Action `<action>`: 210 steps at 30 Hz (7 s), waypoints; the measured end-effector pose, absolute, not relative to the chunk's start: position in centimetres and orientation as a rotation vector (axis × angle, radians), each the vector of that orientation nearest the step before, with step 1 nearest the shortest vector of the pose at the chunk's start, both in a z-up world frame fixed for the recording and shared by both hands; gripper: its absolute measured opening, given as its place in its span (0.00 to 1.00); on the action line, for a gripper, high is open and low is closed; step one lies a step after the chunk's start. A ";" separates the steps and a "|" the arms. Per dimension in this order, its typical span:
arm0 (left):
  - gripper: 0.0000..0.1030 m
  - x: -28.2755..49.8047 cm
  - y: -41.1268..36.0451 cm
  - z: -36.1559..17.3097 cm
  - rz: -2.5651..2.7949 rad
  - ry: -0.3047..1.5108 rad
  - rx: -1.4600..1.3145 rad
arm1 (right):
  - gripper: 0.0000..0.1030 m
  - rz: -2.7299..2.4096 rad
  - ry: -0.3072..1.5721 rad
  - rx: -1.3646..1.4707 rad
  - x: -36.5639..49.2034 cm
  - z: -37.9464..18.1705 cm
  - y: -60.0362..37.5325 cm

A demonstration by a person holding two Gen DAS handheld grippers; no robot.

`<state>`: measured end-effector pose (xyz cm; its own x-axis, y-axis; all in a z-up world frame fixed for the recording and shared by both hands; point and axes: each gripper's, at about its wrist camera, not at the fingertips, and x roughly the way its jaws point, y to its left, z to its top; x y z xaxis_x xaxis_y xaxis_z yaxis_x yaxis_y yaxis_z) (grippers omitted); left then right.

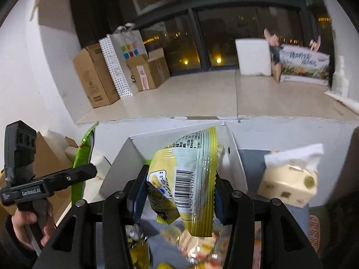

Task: Organize snacks
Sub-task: 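Drop the seaweed bag and yellow bag into the white box with both grippers, then grasp the orange cake packet with the right gripper while the left gripper grasps the grey packet, then lower the orange cake packet and grey packet into the white box with both grippers, then move the right gripper back over the remaining snacks on the table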

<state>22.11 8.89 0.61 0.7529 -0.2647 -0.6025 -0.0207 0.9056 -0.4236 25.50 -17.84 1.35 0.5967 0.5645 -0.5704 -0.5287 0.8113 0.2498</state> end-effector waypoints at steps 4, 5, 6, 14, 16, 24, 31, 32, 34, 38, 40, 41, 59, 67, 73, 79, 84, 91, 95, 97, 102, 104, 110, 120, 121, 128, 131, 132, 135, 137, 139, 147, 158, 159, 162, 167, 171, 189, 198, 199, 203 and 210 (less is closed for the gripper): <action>0.76 25.9 8.6 -0.8 -0.059 0.732 -0.445 | 0.52 0.635 0.743 0.029 29.2 -0.2 -16.0; 0.76 26.7 8.6 -1.2 -0.051 0.732 -0.450 | 0.52 0.638 0.748 0.028 29.8 -0.5 -15.7; 0.77 27.3 8.6 -1.6 -0.047 0.737 -0.452 | 0.52 0.648 0.757 0.036 30.5 -0.9 -15.4; 1.00 29.3 9.9 -5.7 -0.009 0.825 -0.497 | 1.00 0.661 0.805 0.085 33.0 -2.8 -14.8; 1.00 28.8 9.3 -5.9 -0.041 0.814 -0.484 | 1.00 0.655 0.800 0.085 32.9 -2.9 -15.1; 1.00 25.0 8.0 -2.6 -0.065 0.704 -0.416 | 1.00 0.633 0.728 0.044 29.7 -1.5 -16.0; 1.00 19.2 6.7 1.2 -0.057 0.575 -0.262 | 1.00 0.666 0.655 0.069 24.5 1.1 -17.8; 1.00 18.2 6.5 1.5 -0.064 0.557 -0.253 | 1.00 0.671 0.640 0.066 23.5 1.4 -18.0; 1.00 16.1 6.1 1.8 -0.073 0.536 -0.228 | 1.00 0.689 0.607 0.054 21.2 2.1 -18.7; 1.00 11.5 5.6 1.5 -0.093 0.509 -0.233 | 1.00 0.688 0.562 0.031 16.9 2.7 -20.3; 1.00 9.5 5.2 0.7 -0.093 0.543 -0.220 | 1.00 0.698 0.562 0.033 14.8 2.5 -21.4; 1.00 8.8 4.9 0.4 -0.102 0.561 -0.211 | 1.00 0.691 0.562 0.028 14.0 2.3 -21.9; 1.00 0.9 1.0 -5.2 -0.173 0.701 -0.197 | 1.00 0.395 0.768 0.007 9.6 -8.6 -30.3; 1.00 0.4 0.1 -5.2 -0.171 0.716 -0.134 | 1.00 0.347 0.848 -0.076 16.9 -10.8 -29.6; 1.00 0.5 0.4 -5.5 -0.163 0.731 -0.132 | 1.00 0.327 0.955 -0.070 22.4 -14.0 -28.5; 1.00 0.9 1.2 -6.2 -0.148 0.755 -0.144 | 0.96 0.304 1.036 -0.107 24.4 -16.7 -27.7; 1.00 1.6 1.7 -7.0 -0.137 0.775 -0.173 | 0.60 0.257 0.991 -0.143 23.6 -16.5 -28.1; 1.00 2.8 2.0 -8.1 -0.116 0.805 -0.171 | 0.57 0.312 0.967 -0.079 21.3 -16.2 -30.0; 1.00 4.6 2.2 -8.2 -0.102 0.812 -0.141 | 0.57 0.388 0.905 0.077 17.3 -14.0 -31.5; 1.00 6.6 2.2 -8.4 -0.086 0.823 -0.117 | 0.57 0.419 0.877 0.140 15.7 -13.1 -31.8; 1.00 12.7 3.8 -10.9 0.005 0.936 -0.186 | 0.57 0.469 0.811 0.225 10.9 -10.5 -32.5; 1.00 14.6 4.5 -12.1 0.018 0.968 -0.237 | 0.57 0.473 0.789 0.228 9.5 -9.7 -32.6; 0.99 17.6 4.3 -15.3 0.093 1.051 -0.236 | 0.57 0.506 0.792 0.226 8.6 -9.1 -32.0; 0.70 14.9 4.8 -13.7 0.049 0.936 -0.254 | 0.57 0.525 0.801 0.216 9.2 -9.9 -31.1; 0.70 14.3 4.9 -13.1 0.049 0.915 -0.251 | 0.57 0.527 0.800 0.214 9.2 -9.9 -31.0; 0.70 11.4 5.5 -5.9 0.009 0.730 -0.236 | 0.58 0.572 0.776 0.185 10.4 -8.3 -29.2; 0.70 12.7 5.9 -2.4 -0.020 0.675 -0.238 | 0.58 0.608 0.737 0.146 12.0 -6.3 -27.2; 0.70 13.5 6.0 -1.5 -0.015 0.667 -0.236 | 0.58 0.628 0.716 0.121 12.9 -5.2 -26.1; 0.70 16.4 6.3 0.1 -0.009 0.641 -0.237 | 0.58 0.655 0.674 0.066 15.5 -2.7 -23.3; 0.70 18.3 6.5 0.8 -0.014 0.635 -0.242 | 0.58 0.659 0.663 0.051 18.3 -1.2 -21.3; 0.70 20.6 6.6 1.3 0.001 0.640 -0.234 | 0.58 0.647 0.668 0.044 21.0 -0.4 -19.6; 0.70 25.2 6.8 0.4 0.052 0.656 -0.219 | 0.59 0.572 0.671 0.004 29.4 -0.1 -15.9; 1.00 26.9 9.0 -2.7 0.086 0.695 -0.241 | 0.93 0.542 0.689 0.011 34.0 -1.9 -14.6; 1.00 26.8 9.0 -2.8 0.083 0.698 -0.241 | 0.98 0.523 0.686 0.003 34.0 -2.0 -14.7; 1.00 26.2 8.7 -2.9 0.055 0.701 -0.229 | 1.00 0.508 0.682 0.001 33.6 -2.3 -14.9; 1.00 24.5 8.0 -2.2 0.023 0.705 -0.215 | 1.00 0.539 0.712 0.031 32.3 -2.1 -15.5; 1.00 22.1 7.2 -1.0 -0.026 0.694 -0.195 | 1.00 0.562 0.678 0.049 29.3 -1.0 -16.8; 1.00 7.6 0.9 -0.4 -0.222 0.656 -0.147 | 1.00 0.574 0.644 0.159 9.0 -4.3 -27.8; 1.00 0.6 -0.4 -1.9 -0.237 0.693 -0.223 | 1.00 0.567 0.716 0.138 6.2 -8.5 -28.7; 1.00 -0.2 -0.4 -2.0 -0.232 0.688 -0.222 | 1.00 0.579 0.718 0.132 6.4 -8.5 -28.4; 1.00 -2.8 0.4 -2.3 -0.174 0.672 -0.219 | 1.00 0.629 0.715 0.073 7.2 -8.6 -26.0; 1.00 -5.4 2.0 -2.5 -0.073 0.648 -0.208 | 1.00 0.692 0.767 -0.118 10.4 -9.9 -18.7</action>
